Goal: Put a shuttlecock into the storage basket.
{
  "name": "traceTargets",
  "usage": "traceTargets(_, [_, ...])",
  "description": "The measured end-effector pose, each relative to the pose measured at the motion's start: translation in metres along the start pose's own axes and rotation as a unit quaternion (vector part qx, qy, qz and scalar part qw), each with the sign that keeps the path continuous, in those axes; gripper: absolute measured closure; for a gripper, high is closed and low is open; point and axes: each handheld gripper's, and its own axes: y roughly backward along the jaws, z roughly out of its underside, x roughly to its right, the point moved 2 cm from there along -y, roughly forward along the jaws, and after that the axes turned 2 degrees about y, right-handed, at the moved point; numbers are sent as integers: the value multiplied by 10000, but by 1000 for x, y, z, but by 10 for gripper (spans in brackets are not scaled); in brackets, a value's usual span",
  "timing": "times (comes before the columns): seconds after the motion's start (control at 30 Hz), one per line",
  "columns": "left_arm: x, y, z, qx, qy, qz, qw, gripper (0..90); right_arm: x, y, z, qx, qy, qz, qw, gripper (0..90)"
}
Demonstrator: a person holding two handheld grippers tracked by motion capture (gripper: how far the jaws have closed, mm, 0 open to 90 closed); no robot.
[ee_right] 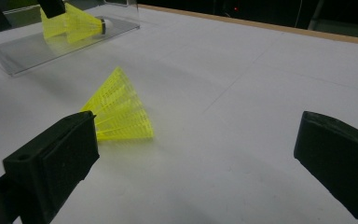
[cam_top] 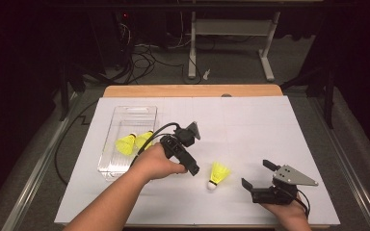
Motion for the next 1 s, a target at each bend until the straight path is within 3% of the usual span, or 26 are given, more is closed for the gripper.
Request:
traceTargets(0.37, [12, -16, -2, -28, -22, 181, 9998, 6, -1, 0, 0, 5, 3, -18, 10000, 3])
traceTargets(1.0, [29, -48, -4, -160, -142, 284, 9994, 7, -1, 0, 0, 4, 6, -19, 10000, 3])
